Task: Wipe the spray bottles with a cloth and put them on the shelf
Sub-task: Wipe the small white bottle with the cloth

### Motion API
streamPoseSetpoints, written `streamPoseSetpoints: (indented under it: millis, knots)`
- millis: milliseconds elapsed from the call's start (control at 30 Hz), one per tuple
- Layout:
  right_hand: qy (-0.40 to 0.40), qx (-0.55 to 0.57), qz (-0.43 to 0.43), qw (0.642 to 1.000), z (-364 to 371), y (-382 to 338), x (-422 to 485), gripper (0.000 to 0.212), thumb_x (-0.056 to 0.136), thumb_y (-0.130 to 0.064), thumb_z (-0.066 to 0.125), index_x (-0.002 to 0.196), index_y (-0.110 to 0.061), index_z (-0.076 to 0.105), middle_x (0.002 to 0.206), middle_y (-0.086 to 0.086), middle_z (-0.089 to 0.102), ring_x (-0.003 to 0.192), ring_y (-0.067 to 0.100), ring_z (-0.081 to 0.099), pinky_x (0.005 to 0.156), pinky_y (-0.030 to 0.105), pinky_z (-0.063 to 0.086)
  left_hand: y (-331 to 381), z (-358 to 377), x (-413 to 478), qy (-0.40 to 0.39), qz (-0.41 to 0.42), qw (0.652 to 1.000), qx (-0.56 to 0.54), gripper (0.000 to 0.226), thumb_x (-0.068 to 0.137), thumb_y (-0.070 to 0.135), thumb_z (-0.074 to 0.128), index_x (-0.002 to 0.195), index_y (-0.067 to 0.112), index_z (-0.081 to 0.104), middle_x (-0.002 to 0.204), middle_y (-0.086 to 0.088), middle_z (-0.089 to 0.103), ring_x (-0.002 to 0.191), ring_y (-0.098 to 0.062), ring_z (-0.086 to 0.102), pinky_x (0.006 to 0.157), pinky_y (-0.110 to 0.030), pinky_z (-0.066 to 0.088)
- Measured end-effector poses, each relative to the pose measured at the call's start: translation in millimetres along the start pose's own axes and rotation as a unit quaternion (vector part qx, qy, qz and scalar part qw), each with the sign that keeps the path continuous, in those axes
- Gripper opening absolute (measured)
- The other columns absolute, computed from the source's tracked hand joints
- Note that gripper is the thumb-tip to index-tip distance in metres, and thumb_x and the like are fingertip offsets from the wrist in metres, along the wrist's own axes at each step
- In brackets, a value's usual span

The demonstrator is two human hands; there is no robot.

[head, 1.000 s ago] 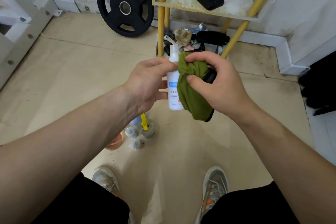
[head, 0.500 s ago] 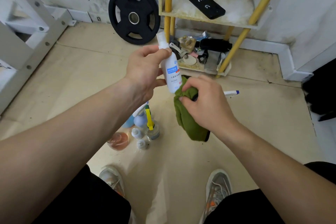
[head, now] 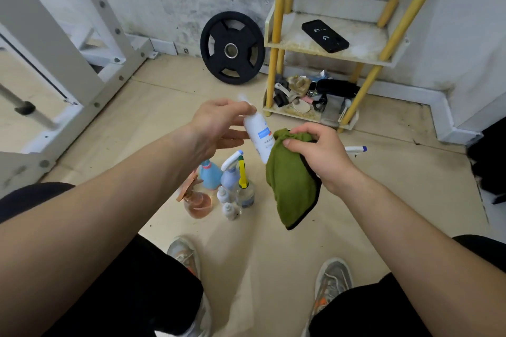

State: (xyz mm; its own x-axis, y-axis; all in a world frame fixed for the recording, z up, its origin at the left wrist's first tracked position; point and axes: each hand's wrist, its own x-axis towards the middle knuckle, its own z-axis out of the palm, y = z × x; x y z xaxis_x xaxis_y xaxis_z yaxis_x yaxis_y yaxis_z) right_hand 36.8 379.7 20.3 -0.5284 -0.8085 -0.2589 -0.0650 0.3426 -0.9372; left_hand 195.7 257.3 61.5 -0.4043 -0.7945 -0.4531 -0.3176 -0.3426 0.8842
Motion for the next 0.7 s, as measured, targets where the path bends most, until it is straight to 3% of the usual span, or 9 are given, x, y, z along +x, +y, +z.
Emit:
streamPoseSetpoints:
  millis: [100,200,333,433,533,600,700]
  knots:
    - [-0.047,0.027,0.017,0.998,5,-4,-11,0.015,0.085,-0.010,0.079,0.091,-0.023,0.075,0.096,0.004,0.075,0.098,0.025,0.072,0.093,0.043,0.059,0,-12,-17,-0.018,-0.034,0.999,0.031,0.021,0.086,0.025,0.073,0.102,0.013,0.067,0.090,-0.008,0.076,0.070,-0.027,0.076,0.061,-0.029,0.059]
    - [-0.062,0.027,-0.014,0.998,12,-8,-23,0.017,0.085,-0.010,0.079,0.090,-0.025,0.075,0.089,-0.001,0.074,0.090,0.017,0.071,0.088,0.037,0.059,0,-25,-27,-0.022,-0.044,0.998,0.044,0.018,0.087,0.028,0.073,0.099,0.015,0.068,0.093,-0.009,0.076,0.078,-0.029,0.077,0.073,-0.035,0.061]
    - [-0.017,-0.008,-0.134,0.991,25,-17,-35,0.020,0.082,-0.014,0.081,0.085,-0.032,0.074,0.085,-0.015,0.072,0.089,0.009,0.068,0.085,0.029,0.056,-3,-33,-35,-0.010,-0.039,0.999,0.034,0.024,0.087,0.028,0.073,0.104,0.011,0.069,0.095,-0.012,0.074,0.073,-0.029,0.076,0.078,-0.038,0.062]
    - [0.024,-0.118,-0.232,0.965,42,-24,-45,0.020,0.082,-0.018,0.079,0.085,-0.035,0.070,0.089,-0.018,0.069,0.090,0.000,0.063,0.077,0.013,0.045,-7,-26,-38,0.023,-0.012,0.999,0.033,0.027,0.087,0.027,0.075,0.103,0.008,0.065,0.084,-0.010,0.074,0.056,-0.024,0.071,0.071,-0.037,0.062]
    - [0.060,-0.197,-0.266,0.942,59,-25,-50,0.014,0.085,-0.020,0.074,0.090,-0.032,0.068,0.098,-0.009,0.065,0.089,0.008,0.058,0.074,0.022,0.044,-15,-16,-37,0.059,0.019,0.997,0.039,0.026,0.085,0.028,0.077,0.096,0.009,0.063,0.083,-0.013,0.075,0.048,-0.019,0.067,0.064,-0.036,0.061]
    - [0.080,-0.253,-0.255,0.930,63,-21,-46,0.010,0.087,-0.024,0.072,0.095,-0.029,0.067,0.101,-0.007,0.060,0.086,0.011,0.053,0.070,0.030,0.043,-18,-16,-32,0.078,0.036,0.996,0.035,0.029,0.083,0.030,0.079,0.094,0.008,0.064,0.088,-0.015,0.075,0.052,-0.020,0.069,0.060,-0.034,0.061]
    - [0.051,-0.301,-0.225,0.925,63,-4,-37,0.012,0.088,-0.021,0.072,0.097,-0.025,0.066,0.101,-0.006,0.058,0.086,0.012,0.050,0.071,0.031,0.042,-19,-26,-23,0.106,0.047,0.993,0.021,0.032,0.082,0.030,0.081,0.095,0.008,0.062,0.089,-0.013,0.076,0.064,-0.025,0.075,0.062,-0.034,0.061]
